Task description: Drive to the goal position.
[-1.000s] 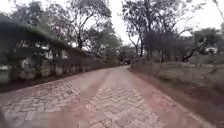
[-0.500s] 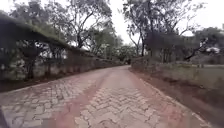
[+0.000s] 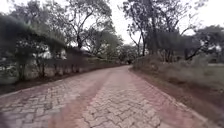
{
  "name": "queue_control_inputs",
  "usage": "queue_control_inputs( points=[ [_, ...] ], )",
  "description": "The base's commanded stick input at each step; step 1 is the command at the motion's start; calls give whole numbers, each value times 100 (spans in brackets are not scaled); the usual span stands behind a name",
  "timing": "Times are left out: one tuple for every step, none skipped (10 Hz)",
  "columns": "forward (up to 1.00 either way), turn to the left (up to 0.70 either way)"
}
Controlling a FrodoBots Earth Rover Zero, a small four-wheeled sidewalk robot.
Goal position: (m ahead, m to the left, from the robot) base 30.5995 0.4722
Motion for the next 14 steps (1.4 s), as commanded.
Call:
queue_control_inputs(
  points=[
    [70, 0],
    [70, 0],
    [70, 0],
    [70, 0],
    [70, 0],
    [70, 0],
    [70, 0],
    [70, 0],
    [70, 0],
    [70, 0],
    [70, 0],
    [70, -1],
    [70, -3],
    [70, -4]
  ],
)
